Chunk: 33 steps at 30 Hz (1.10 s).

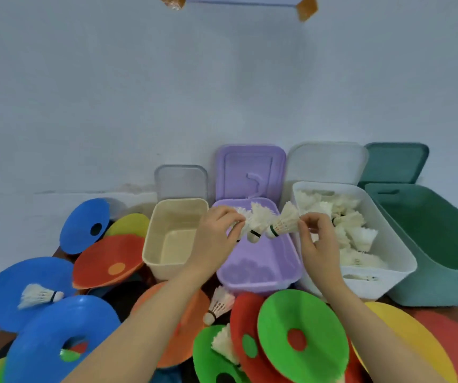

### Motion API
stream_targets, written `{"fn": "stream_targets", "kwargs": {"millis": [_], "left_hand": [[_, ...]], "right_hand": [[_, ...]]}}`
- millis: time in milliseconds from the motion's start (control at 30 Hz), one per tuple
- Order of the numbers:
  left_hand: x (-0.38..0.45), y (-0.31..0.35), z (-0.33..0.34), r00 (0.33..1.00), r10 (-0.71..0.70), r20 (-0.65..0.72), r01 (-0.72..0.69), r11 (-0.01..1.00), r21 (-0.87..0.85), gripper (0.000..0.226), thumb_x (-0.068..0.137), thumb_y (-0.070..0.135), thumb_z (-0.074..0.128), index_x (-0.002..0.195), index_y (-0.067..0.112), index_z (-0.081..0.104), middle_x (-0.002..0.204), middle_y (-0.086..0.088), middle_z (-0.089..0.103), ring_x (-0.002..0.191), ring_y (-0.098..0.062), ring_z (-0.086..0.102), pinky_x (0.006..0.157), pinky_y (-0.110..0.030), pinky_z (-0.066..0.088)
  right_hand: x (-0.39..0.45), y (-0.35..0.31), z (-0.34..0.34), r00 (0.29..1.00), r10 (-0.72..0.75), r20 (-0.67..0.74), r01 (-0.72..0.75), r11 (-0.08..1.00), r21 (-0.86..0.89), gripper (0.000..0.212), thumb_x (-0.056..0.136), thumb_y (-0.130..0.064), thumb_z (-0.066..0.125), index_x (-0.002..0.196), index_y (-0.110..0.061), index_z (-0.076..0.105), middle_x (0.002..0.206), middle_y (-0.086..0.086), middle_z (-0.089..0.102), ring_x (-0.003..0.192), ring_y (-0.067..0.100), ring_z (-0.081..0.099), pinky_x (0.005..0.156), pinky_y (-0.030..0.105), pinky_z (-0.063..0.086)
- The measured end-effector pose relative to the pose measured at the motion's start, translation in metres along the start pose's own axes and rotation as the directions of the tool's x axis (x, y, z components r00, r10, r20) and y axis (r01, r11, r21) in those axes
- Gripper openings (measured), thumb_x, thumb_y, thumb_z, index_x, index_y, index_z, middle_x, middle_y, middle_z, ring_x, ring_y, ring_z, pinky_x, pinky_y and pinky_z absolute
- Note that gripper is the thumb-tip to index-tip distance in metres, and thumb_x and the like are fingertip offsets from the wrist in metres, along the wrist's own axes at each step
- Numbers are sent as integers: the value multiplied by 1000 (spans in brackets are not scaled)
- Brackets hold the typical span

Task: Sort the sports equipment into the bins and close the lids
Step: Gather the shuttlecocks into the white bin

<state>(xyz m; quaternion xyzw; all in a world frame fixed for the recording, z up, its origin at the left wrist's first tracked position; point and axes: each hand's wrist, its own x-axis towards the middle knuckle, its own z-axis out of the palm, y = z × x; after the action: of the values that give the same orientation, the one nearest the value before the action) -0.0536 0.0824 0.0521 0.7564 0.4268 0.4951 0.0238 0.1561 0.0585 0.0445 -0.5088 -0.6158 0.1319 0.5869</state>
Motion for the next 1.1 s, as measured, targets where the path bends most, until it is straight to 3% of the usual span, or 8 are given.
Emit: {"fn": "stream_targets", "kwargs": {"millis": [167,333,467,533,633,800,1000,1100], "left_hand": [[45,42,89,1000,-15,-6,15,999,-51,18,81,16,56,79,3,69,79,-7,64,78,-14,53,72,-34,43],[63,71,160,995,-91,30,93,992,-83,22,84,21,53,84,5,68,86,-5,62,81,-20,56,75,-38,46],[65,81,195,984,-157,89,162,985,-57,18,85,20,55,89,7,68,86,-3,57,79,-19,53,74,-36,46],[64,83,205,960,-236,150,247,967,-59,14,86,15,60,94,7,68,89,-3,54,83,-19,55,79,-31,45],[66,87,214,923,-315,219,334,941,-56,14,86,9,62,100,7,67,92,3,48,88,-18,54,82,-21,40],[81,102,222,883,-417,214,454,875,-170,10,87,10,62,95,10,67,85,12,46,78,2,49,75,-4,35],[87,116,231,837,-532,126,544,784,-300,10,85,10,63,83,19,66,85,8,54,77,-2,54,71,-6,38],[80,114,233,841,-508,186,540,809,-233,8,87,14,61,90,18,66,92,8,51,84,-7,54,76,-10,39]], "right_hand": [[49,53,-71,997,71,-20,-73,996,-60,2,93,-11,54,94,-13,53,90,3,57,84,8,54,74,15,41],[76,97,-126,990,135,-42,-139,984,-115,5,95,-15,50,95,-20,50,88,-11,56,85,-1,53,71,13,40],[88,126,-147,990,132,-48,-138,978,-157,8,94,-13,50,93,-21,48,82,-8,55,76,11,53,66,24,42],[92,137,-151,993,122,-4,-120,974,-190,9,93,-12,51,92,-22,50,81,-8,56,76,13,54,66,26,43],[92,148,-152,987,130,96,-109,974,-200,9,92,-12,54,92,-20,54,83,-10,59,80,4,56,66,18,43],[93,154,-155,987,124,105,-103,978,-184,9,90,-9,57,93,-18,58,85,-10,60,82,-1,56,66,11,43],[90,153,-161,992,104,72,-91,981,-169,9,89,-8,59,91,-18,60,83,-9,61,81,2,57,68,14,43],[88,158,-159,993,74,91,-55,980,-193,8,88,-9,60,91,-16,61,84,-6,62,82,6,58,73,25,48]]}}
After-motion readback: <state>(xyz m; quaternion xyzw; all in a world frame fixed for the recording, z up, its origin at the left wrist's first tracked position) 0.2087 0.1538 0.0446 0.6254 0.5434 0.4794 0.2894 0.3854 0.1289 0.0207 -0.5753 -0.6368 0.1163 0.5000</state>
